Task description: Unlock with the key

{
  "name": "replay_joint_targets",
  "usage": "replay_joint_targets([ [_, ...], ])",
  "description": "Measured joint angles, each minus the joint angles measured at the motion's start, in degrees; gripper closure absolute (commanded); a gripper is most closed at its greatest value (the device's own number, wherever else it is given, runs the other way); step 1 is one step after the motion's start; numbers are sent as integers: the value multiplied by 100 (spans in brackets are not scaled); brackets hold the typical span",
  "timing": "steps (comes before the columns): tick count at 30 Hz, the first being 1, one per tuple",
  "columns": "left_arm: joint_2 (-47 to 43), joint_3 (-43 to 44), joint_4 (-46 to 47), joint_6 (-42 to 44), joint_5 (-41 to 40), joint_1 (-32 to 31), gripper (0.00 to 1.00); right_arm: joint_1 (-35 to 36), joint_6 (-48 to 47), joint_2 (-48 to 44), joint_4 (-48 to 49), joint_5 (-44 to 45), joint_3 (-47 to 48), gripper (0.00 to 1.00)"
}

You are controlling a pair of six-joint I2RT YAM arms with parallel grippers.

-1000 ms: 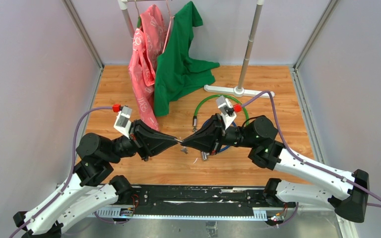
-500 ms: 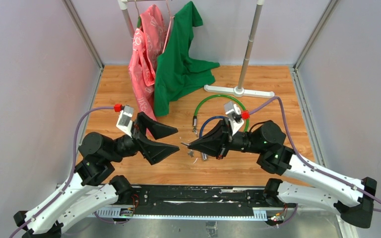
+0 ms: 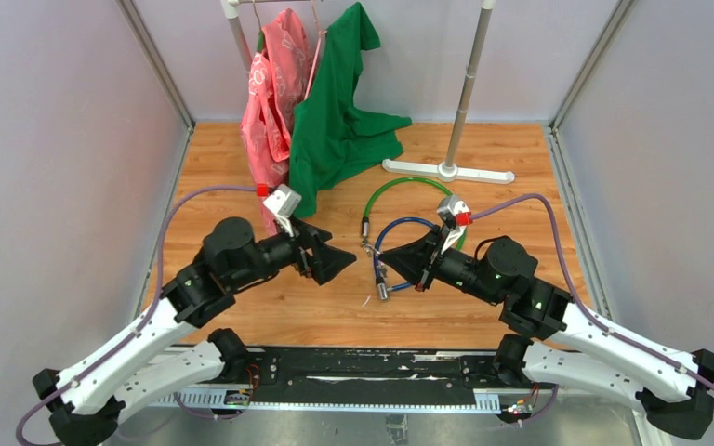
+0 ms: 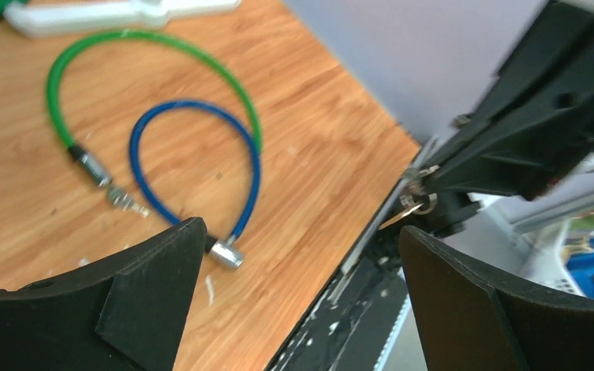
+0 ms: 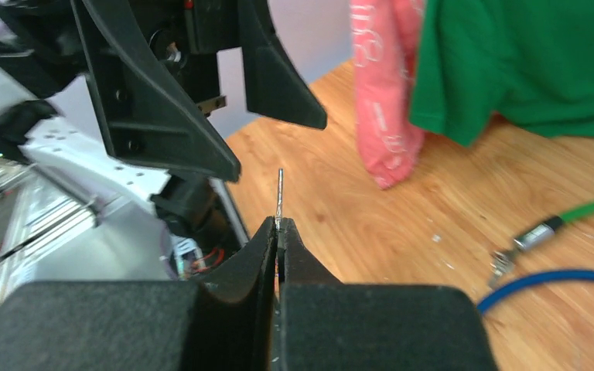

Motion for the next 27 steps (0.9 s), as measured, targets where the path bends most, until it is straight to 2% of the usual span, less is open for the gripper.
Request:
replay_joint_targets([
  [3,581,136,-398,52,-278,0,13,0,-46,-74,-444,619,-2,100],
  [8,2020,699,-1217,90,-879,-11,19,0,-39,-168,-1274,1613,0,100],
  [17,3152,702,-1902,-793,-1937,-623,20,0,468,-494,-2391,2741,-111,100],
  [21,3687,728,-2022,-1456,-2430,-1139,20,0,721,-737,-2677,2938,-350,100],
  [27,4306,903,-2216,-2415,-3047,-1593,19,0,881,-883,-2994,3132,-417,100],
])
